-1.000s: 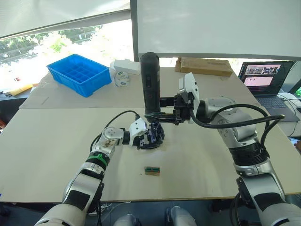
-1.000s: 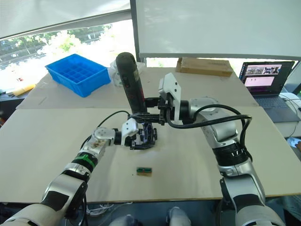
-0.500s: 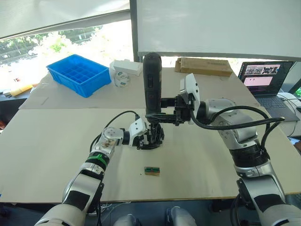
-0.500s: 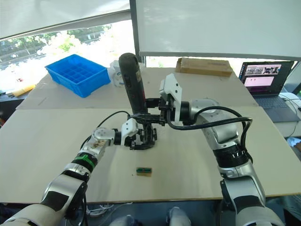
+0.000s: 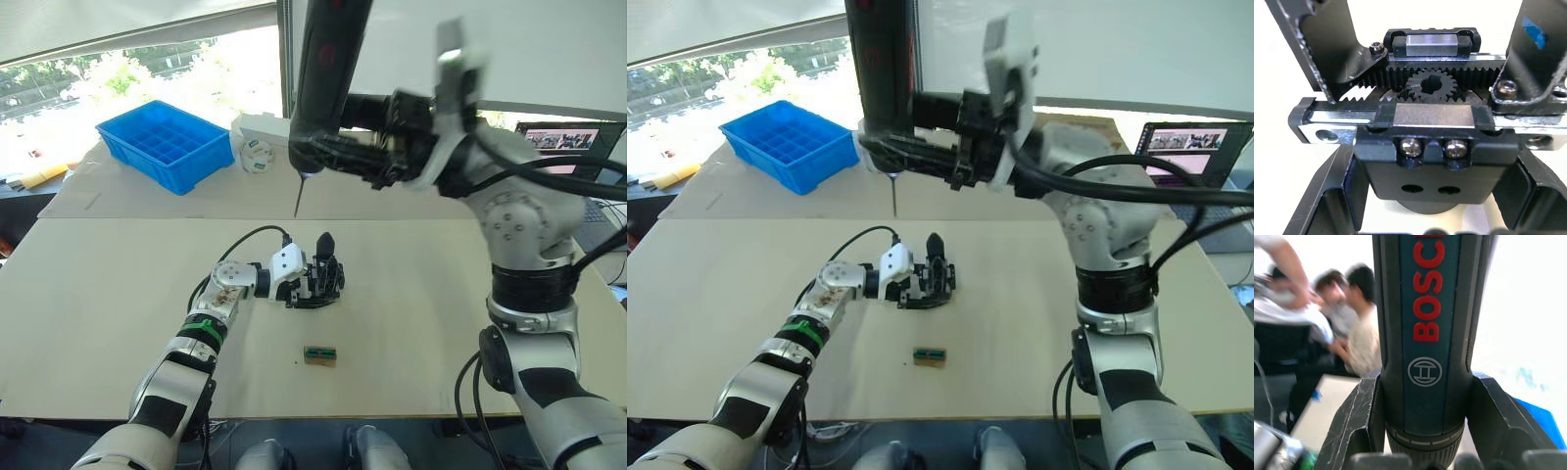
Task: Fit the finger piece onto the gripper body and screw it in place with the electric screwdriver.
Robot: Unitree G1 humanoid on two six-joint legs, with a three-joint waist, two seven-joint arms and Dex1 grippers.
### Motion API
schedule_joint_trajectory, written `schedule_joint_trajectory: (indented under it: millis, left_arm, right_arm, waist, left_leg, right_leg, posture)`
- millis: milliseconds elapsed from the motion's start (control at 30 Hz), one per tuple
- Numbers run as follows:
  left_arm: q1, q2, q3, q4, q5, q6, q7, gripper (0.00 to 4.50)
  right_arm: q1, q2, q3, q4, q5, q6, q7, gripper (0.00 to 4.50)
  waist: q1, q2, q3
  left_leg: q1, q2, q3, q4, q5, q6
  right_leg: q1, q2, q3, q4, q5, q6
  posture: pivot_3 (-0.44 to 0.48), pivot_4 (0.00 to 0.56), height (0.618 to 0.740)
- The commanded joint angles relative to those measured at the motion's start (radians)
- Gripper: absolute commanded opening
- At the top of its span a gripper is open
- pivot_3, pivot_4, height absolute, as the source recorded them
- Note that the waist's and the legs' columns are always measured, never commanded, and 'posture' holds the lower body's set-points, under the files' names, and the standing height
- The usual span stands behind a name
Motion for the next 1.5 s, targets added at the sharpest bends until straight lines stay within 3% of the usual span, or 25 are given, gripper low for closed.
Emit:
schedule_joint_trajectory:
  millis: [33,100,167,400,533,667,900,1500]
  left_arm:
    - [-0.006,0.01,0.0,-0.004,0.02,0.006,0.006,2.81]
    - [-0.014,0.025,0.005,-0.01,0.017,0.028,-0.002,3.87]
    - [-0.017,0.049,0.013,-0.027,0.007,0.036,-0.028,4.48]
    - [0.042,0.177,0.025,-0.257,-0.078,0.151,-0.201,4.5]
    - [0.193,0.305,-0.011,-0.576,-0.151,0.29,-0.343,4.5]
    - [0.323,0.333,-0.049,-0.8,-0.177,0.362,-0.329,4.5]
    - [0.364,0.262,-0.097,-0.777,-0.118,0.291,-0.229,4.5]
    - [0.364,0.208,-0.145,-0.686,-0.084,0.227,-0.188,4.5]
  right_arm:
    - [0.035,-0.005,-0.029,-0.067,0.1,0.063,0.001,1.92]
    - [0.072,-0.033,-0.035,-0.104,0.172,0.125,0.029,1.92]
    - [0.103,-0.065,-0.037,-0.132,0.224,0.176,0.053,1.92]
    - [0.24,-0.135,-0.039,-0.249,0.315,0.234,0.063,1.92]
    - [0.379,-0.141,-0.004,-0.335,0.259,0.188,0.055,1.92]
    - [0.501,-0.109,0.048,-0.379,0.145,0.089,0.02,1.92]
    - [0.628,-0.081,0.134,-0.378,-0.034,-0.09,0.039,1.92]
    - [0.661,-0.083,0.163,-0.381,-0.109,-0.148,0.035,1.92]
  waist:
    - [-0.001,0.0,0.0]
    - [0.0,0.0,0.0]
    - [0.0,-0.001,0.002]
    - [0.004,0.0,0.004]
    - [0.0,0.0,0.004]
    - [0.007,0.002,0.005]
    - [0.017,0.002,0.006]
    - [0.016,0.002,0.006]
  left_leg:
    - [0.0,0.0,0.0,0.0,0.0,0.0]
    - [0.0,0.0,0.0,0.0,-0.001,0.001]
    - [0.0,0.0,0.0,0.0,-0.001,0.001]
    - [-0.002,0.0,-0.001,0.0,-0.001,0.001]
    - [-0.001,-0.001,-0.001,0.0,-0.001,0.001]
    - [0.0,-0.001,0.0,0.0,-0.001,0.001]
    - [0.001,-0.002,0.0,0.002,-0.001,0.002]
    - [0.003,-0.002,0.001,0.002,-0.001,0.002]
  right_leg:
    - [0.0,0.0,0.001,0.0,0.0,0.001]
    - [0.0,0.0,0.002,0.0,0.001,0.001]
    - [0.0,-0.001,0.002,0.0,0.001,0.001]
    - [-0.001,-0.001,0.001,-0.001,0.001,0.001]
    - [-0.001,-0.001,0.001,-0.001,0.001,0.002]
    - [-0.001,-0.001,0.003,-0.001,0.0,0.003]
    - [0.0,-0.002,0.005,-0.002,-0.002,0.005]
    - [0.001,-0.001,0.005,-0.002,-0.002,0.004]
  posture:
    - [0.0,0.15,0.738]
    - [0.0,0.15,0.738]
    - [0.0,0.15,0.738]
    - [0.0,0.15,0.738]
    - [0.0,0.15,0.738]
    - [0.0,0.15,0.738]
    - [0.0,0.15,0.738]
    - [0.0,0.15,0.738]
